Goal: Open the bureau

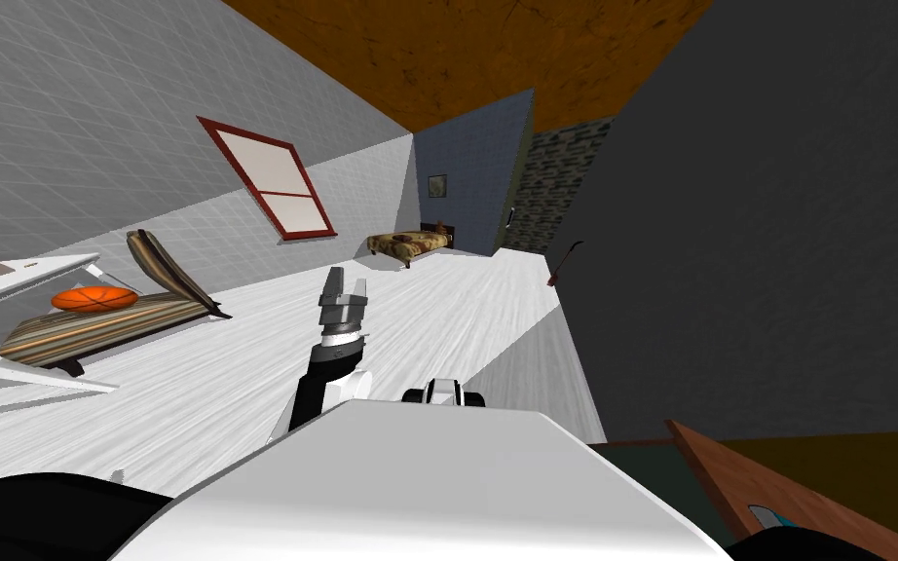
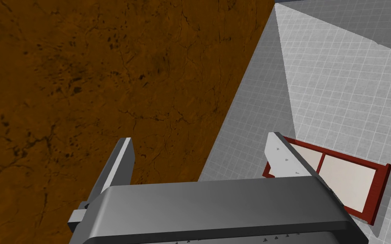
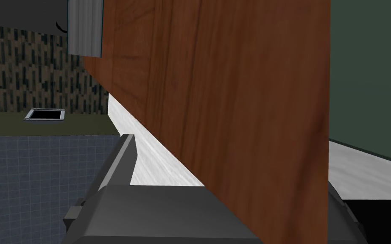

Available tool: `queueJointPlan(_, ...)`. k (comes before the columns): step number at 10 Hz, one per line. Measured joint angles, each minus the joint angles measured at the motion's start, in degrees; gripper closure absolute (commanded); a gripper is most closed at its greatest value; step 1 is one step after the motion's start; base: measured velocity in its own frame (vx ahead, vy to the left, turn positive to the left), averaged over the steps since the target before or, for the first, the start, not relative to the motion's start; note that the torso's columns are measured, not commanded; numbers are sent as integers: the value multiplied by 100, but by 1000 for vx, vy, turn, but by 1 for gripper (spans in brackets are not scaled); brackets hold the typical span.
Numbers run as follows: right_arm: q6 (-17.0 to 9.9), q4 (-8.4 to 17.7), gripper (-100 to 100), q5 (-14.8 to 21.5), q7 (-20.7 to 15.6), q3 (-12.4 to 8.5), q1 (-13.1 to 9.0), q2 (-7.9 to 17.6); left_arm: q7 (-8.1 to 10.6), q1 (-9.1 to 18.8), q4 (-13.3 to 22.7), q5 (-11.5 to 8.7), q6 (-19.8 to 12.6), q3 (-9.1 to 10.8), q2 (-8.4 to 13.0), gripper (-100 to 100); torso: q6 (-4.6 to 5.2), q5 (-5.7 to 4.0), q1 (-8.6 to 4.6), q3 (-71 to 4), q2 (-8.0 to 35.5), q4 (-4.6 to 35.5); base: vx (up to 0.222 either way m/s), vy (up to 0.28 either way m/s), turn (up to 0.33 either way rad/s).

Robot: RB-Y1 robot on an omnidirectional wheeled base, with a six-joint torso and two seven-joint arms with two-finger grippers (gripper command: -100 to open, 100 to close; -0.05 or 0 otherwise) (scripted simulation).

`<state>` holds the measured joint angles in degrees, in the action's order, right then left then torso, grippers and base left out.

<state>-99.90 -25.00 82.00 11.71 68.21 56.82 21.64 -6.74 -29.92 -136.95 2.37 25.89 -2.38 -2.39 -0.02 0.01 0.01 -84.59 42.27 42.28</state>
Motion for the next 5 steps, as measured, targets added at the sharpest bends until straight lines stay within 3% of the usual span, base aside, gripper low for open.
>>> queueJointPlan(1,-5,-18,-100,3,-14,7,13,11,0,-1,0,0,0,0,0,0,4,-1,-1,2,-1,1,0,0,0)
queueJointPlan(2,-4,-16,100,3,-13,6,11,9,0,-1,0,0,0,0,0,0,3,-1,-1,1,-1,1,0,0,0)
queueJointPlan(5,-72,-30,100,20,-47,16,63,3,0,-2,-1,0,1,-1,-1,0,3,0,33,-11,-32,-3,105,137,-25)
